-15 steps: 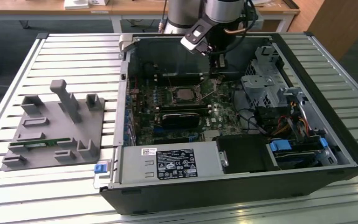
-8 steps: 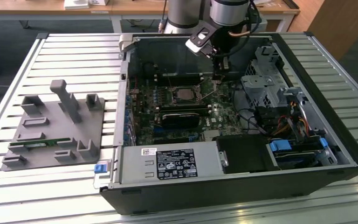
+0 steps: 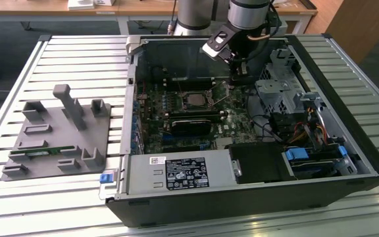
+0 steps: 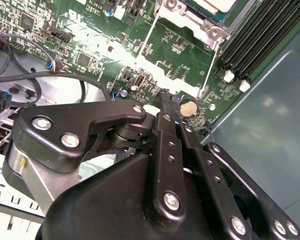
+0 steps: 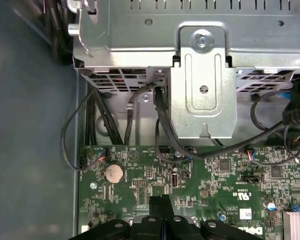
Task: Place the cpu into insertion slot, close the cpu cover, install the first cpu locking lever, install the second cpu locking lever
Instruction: 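Close the cpu cover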
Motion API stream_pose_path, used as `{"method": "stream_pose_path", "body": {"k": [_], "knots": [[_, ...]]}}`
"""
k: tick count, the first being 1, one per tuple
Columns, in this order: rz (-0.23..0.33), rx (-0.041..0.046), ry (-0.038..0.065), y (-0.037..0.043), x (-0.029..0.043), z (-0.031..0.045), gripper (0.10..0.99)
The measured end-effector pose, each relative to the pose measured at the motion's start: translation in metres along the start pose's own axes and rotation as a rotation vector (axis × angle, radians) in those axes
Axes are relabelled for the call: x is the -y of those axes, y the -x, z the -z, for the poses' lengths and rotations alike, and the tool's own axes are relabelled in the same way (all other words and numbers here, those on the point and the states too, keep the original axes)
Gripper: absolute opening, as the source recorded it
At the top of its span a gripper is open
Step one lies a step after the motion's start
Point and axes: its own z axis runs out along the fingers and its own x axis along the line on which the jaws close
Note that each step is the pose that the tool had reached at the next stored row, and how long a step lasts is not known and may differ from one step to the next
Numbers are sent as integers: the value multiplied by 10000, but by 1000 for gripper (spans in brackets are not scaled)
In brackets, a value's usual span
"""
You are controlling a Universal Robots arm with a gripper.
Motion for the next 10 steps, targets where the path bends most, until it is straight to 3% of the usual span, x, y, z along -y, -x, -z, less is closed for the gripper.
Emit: {"method": "stream_pose_path", "body": {"k": [10], "knots": [[0,-1,-1,-7,-42,-107,106]]}}
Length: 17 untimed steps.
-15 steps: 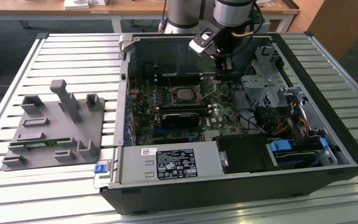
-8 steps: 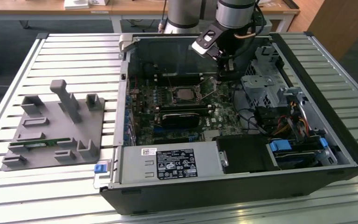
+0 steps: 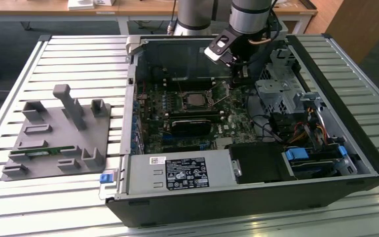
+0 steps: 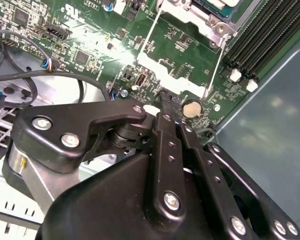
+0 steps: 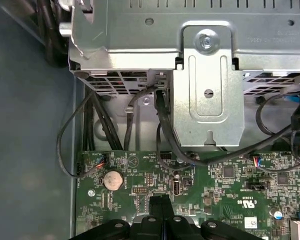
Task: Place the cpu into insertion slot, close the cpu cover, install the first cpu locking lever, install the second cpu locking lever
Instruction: 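Close the cpu cover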
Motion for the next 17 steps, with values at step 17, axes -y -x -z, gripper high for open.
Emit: {"method": "stream_pose_path", "body": {"k": [17], "knots": [[0,2,-1,4,177,-14,106]]}}
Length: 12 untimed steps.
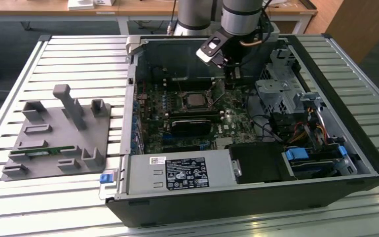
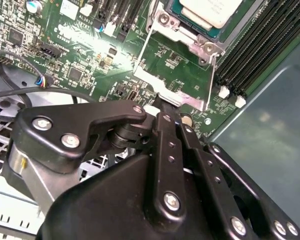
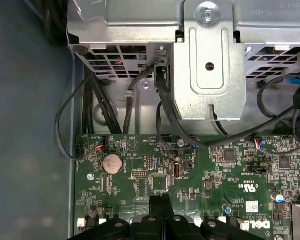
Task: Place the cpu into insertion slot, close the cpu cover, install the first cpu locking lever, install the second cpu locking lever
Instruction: 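Close the cpu cover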
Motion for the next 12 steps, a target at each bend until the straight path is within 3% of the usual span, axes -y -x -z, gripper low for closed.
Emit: {"method": "stream_pose_path", "body": {"k": [12], "knots": [[0,-1,0,2,69,4,106]]}}
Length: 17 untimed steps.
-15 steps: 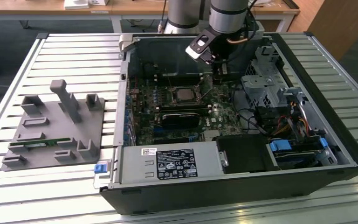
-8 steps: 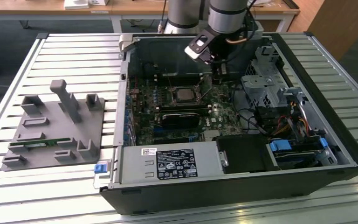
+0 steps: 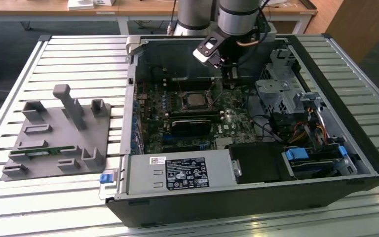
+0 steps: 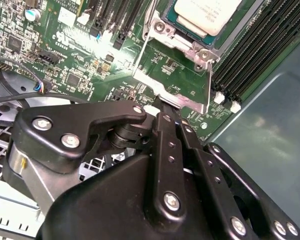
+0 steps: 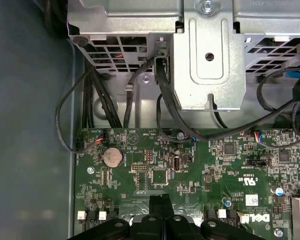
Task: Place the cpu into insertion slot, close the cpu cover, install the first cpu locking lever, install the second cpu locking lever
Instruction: 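Close the cpu cover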
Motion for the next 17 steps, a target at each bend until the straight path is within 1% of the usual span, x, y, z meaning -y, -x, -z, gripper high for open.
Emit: {"method": "stream_pose_path", "body": {"k": [12,17], "knots": [[0,0,0,1,56,4,106],[0,0,0,3,98,6,106]]}}
